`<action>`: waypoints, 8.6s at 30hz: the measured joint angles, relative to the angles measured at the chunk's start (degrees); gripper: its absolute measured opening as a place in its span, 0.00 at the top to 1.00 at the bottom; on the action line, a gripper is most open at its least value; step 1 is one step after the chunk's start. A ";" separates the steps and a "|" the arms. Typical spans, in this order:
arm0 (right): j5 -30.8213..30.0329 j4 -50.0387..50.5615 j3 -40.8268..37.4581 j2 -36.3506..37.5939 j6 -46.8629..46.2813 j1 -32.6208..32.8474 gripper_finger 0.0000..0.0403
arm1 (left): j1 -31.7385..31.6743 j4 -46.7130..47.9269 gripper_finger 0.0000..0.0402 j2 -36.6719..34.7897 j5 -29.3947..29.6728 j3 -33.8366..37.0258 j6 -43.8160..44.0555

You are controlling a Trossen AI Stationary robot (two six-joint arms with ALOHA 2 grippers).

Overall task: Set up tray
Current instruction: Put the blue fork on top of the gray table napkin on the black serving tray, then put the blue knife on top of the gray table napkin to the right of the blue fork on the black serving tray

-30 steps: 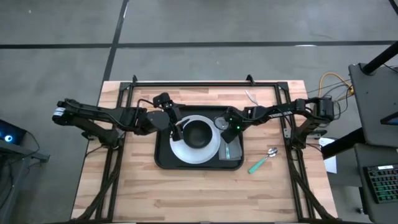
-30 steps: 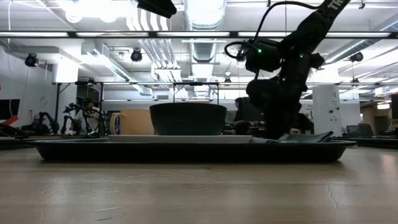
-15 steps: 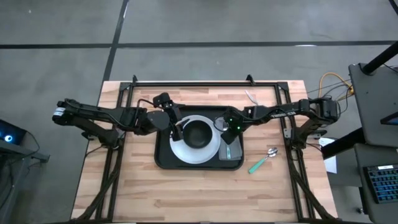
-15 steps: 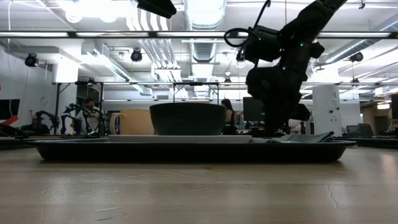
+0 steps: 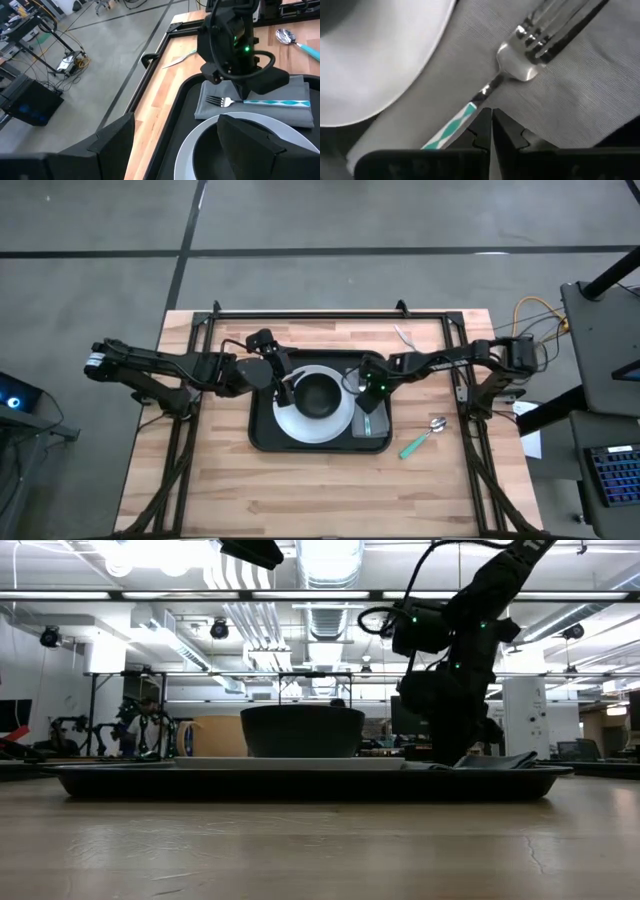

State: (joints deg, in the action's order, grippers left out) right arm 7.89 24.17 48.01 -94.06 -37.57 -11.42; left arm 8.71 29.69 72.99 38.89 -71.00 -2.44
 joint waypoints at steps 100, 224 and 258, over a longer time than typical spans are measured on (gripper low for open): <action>-23.58 6.99 10.59 -9.73 -31.07 12.68 0.76 | -0.11 6.28 0.35 -0.98 -2.54 0.04 7.08; -31.39 12.45 18.21 -13.95 -38.85 13.53 0.81 | -0.11 8.52 0.35 -0.96 -2.73 0.02 6.01; -37.34 33.27 11.19 14.60 3.11 -7.21 0.70 | -0.09 9.17 0.35 -0.96 -2.75 1.05 6.03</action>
State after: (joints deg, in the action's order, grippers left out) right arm -29.45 57.44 59.20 -79.46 -34.46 -18.63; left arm 8.62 38.86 72.03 36.14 -69.96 3.59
